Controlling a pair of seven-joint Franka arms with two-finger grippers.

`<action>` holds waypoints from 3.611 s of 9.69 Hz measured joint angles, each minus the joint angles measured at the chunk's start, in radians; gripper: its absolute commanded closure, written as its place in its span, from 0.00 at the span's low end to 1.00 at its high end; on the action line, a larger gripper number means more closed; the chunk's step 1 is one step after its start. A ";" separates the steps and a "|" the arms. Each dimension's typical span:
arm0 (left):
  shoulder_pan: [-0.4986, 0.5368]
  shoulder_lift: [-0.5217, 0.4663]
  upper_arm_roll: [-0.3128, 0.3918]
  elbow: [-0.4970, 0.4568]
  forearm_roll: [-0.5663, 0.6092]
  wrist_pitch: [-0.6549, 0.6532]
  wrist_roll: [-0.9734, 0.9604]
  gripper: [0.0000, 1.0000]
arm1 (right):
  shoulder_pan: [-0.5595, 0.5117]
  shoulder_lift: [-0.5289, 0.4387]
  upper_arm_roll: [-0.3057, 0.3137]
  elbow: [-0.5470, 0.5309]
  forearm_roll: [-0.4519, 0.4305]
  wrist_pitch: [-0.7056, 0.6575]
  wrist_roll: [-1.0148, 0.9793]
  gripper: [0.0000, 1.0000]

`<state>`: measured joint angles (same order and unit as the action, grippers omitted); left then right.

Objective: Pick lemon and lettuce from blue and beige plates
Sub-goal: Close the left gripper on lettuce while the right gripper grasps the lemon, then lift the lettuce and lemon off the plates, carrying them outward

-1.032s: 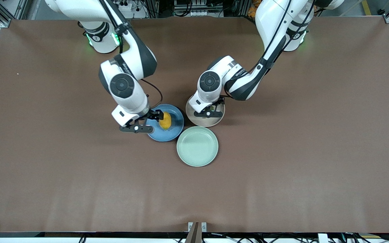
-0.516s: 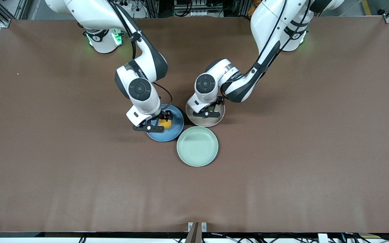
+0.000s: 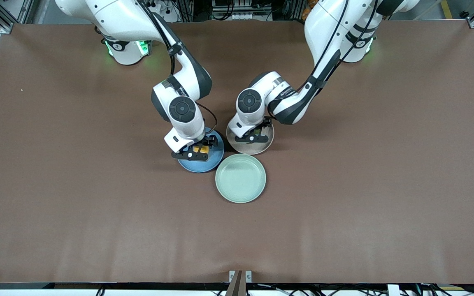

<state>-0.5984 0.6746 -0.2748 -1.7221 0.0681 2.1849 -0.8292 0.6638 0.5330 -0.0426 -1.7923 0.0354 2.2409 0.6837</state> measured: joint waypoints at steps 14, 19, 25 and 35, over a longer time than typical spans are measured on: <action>0.023 -0.094 0.013 0.053 0.002 -0.075 -0.045 1.00 | 0.038 0.076 0.000 -0.107 0.000 0.236 0.062 0.06; 0.115 -0.159 0.016 0.077 0.005 -0.152 0.055 1.00 | 0.039 0.075 0.000 -0.102 0.000 0.240 0.072 0.37; 0.251 -0.199 0.018 0.076 0.031 -0.153 0.130 1.00 | 0.039 0.076 -0.005 -0.103 0.001 0.232 0.078 0.57; 0.527 -0.146 0.023 0.060 0.136 -0.085 0.353 1.00 | 0.011 0.076 -0.013 0.017 0.023 0.044 0.078 0.65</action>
<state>-0.0711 0.5284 -0.2523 -1.6620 0.2037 2.1003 -0.4758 0.6751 0.6087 -0.0560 -1.7756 0.0585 2.2854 0.7617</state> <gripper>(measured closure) 0.960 0.436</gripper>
